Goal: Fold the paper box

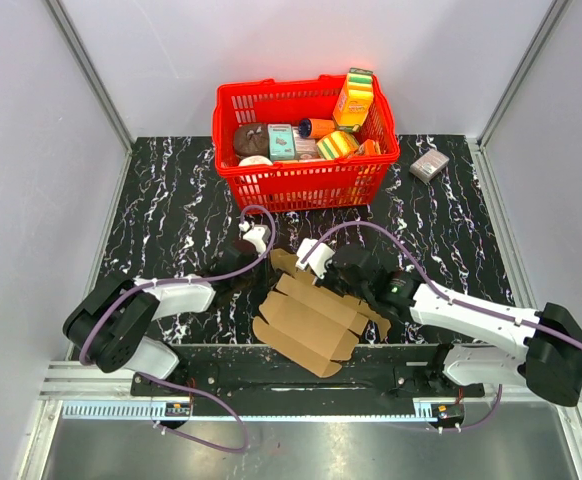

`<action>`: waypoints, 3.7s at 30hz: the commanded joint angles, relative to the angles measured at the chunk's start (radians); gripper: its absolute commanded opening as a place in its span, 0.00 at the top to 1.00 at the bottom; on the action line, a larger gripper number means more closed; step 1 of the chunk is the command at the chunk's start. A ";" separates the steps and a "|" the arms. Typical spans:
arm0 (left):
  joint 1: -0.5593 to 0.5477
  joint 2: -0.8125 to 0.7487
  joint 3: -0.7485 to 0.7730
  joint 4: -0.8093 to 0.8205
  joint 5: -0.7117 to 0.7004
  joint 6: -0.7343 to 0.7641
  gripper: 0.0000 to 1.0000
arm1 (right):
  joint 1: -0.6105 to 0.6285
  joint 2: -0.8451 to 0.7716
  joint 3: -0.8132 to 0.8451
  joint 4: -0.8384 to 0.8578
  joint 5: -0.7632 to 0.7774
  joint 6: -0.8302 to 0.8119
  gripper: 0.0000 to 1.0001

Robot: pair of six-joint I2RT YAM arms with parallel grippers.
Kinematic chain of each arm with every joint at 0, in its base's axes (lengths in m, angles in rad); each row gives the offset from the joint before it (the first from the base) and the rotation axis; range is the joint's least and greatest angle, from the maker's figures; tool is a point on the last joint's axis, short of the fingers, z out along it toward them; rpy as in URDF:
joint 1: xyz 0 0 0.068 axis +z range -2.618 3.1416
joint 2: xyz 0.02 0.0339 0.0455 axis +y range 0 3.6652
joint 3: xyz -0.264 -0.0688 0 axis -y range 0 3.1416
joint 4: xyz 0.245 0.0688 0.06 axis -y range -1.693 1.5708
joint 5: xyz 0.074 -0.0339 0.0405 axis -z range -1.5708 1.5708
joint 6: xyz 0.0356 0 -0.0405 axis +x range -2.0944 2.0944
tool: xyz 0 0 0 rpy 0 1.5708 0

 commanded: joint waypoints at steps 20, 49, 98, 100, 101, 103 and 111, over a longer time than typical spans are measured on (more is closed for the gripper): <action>-0.029 -0.072 -0.066 0.205 0.138 0.018 1.00 | 0.010 0.021 -0.005 0.060 0.001 -0.046 1.00; -0.078 -0.100 -0.167 0.323 0.141 -0.068 1.00 | 0.012 0.004 -0.021 0.045 -0.001 -0.091 1.00; -0.069 -0.534 -0.186 0.072 -0.142 -0.017 1.00 | 0.024 0.130 -0.240 0.658 0.204 -0.502 1.00; -0.055 -0.542 -0.183 0.053 -0.141 -0.019 1.00 | 0.024 0.122 -0.242 0.657 0.194 -0.502 1.00; -0.045 -0.536 -0.180 0.049 -0.139 -0.019 1.00 | 0.026 0.119 -0.240 0.654 0.190 -0.502 1.00; -0.040 -0.522 -0.163 0.039 -0.119 -0.017 1.00 | 0.027 0.110 -0.242 0.646 0.173 -0.506 1.00; -0.038 -0.551 -0.146 0.010 -0.155 -0.019 1.00 | 0.036 0.102 -0.283 0.677 0.179 -0.571 1.00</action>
